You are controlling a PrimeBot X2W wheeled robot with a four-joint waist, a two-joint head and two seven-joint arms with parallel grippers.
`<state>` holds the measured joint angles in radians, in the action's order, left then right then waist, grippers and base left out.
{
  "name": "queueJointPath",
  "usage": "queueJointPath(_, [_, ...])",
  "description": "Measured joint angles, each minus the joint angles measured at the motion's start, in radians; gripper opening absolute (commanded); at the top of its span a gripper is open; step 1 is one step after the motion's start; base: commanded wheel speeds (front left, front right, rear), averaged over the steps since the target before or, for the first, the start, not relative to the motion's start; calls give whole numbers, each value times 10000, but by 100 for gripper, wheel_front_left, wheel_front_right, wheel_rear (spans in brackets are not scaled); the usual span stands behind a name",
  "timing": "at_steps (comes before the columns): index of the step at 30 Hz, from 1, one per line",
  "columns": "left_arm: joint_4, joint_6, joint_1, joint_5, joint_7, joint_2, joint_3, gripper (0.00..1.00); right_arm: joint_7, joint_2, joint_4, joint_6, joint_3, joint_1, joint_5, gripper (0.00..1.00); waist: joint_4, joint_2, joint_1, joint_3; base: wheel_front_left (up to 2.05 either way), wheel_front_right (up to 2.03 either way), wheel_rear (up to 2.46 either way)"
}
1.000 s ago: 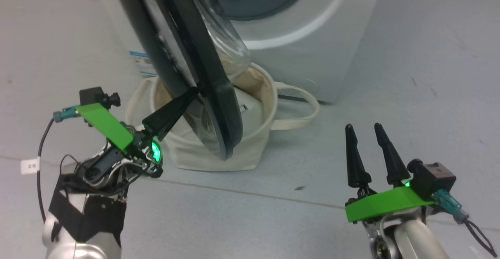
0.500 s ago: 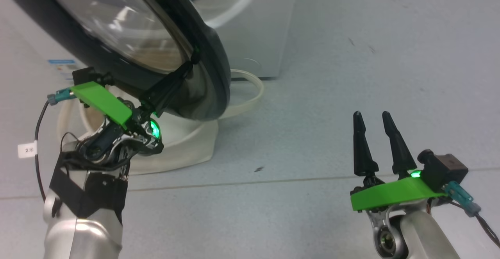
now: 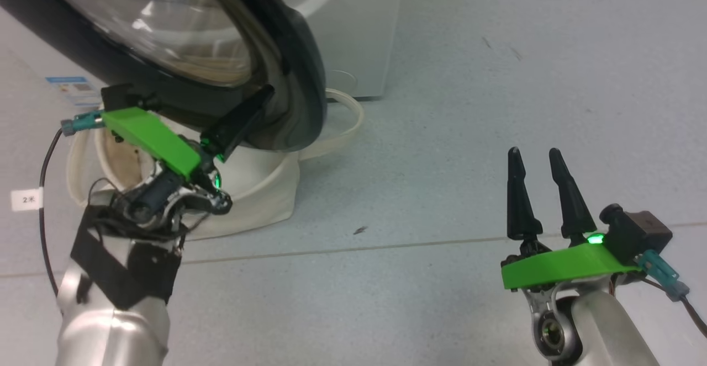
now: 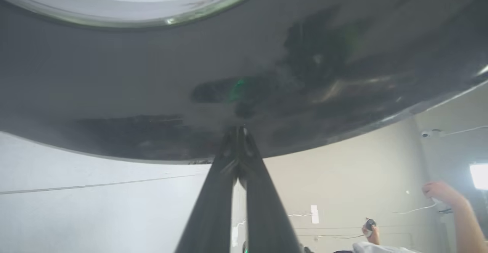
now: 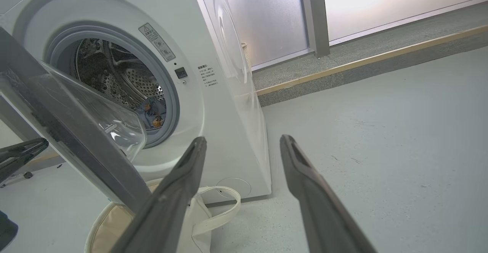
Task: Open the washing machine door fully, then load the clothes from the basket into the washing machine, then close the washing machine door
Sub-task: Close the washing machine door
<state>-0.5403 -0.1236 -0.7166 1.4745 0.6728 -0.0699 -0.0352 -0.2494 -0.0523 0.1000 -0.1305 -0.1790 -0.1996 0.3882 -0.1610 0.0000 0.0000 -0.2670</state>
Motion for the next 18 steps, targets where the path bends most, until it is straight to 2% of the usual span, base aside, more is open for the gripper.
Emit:
queueJointPath(2, [454,0,232,-593,-378,-161,-458,0,0,0,0,0,-6,-3,-10,100,179,0,-1,55,0,0,0])
queueJointPath(4, [884,0,569,-1375,-1181,-355,-941,0,0,0,4,0,-13,-3,-52,100,378,0,0,125,0,0,0])
queueJointPath(5, [884,0,569,-1375,-1181,-355,-941,0,0,0,4,0,-13,-3,-52,100,378,0,0,125,0,0,0])
queueJointPath(7, [1195,0,945,-2150,-2134,-639,-1453,0,0,0,8,0,-23,-3,-100,100,584,0,0,218,0,0,0])
queueJointPath(12, [1306,-2,1802,-3835,-5068,-1317,-2470,0,0,0,2,0,-23,7,-176,100,1099,0,-1,553,0,0,0])
queueJointPath(13, [1243,0,1926,-4280,-5900,-1411,-2581,0,0,0,-6,0,-19,20,-174,100,1208,0,-1,622,0,0,0])
queueJointPath(14, [959,-2,2064,-5210,-7676,-1572,-2711,0,0,0,-17,0,-23,48,-176,100,1421,0,-1,737,0,0,0])
queueJointPath(15, [698,-2,2075,-5868,-8516,-1680,-2842,0,0,0,-17,0,-31,62,-182,100,1526,0,-1,792,0,0,0])
queueJointPath(16, [426,19,2076,-6541,-8980,-1755,-2941,0,0,0,-15,0,-46,86,-188,100,1626,0,-2,846,0,0,0])
queueJointPath(18, [94,245,2165,-7377,-9227,-1691,-2905,0,0,0,-13,0,-81,178,-188,100,1810,0,-1,961,0,0,0])
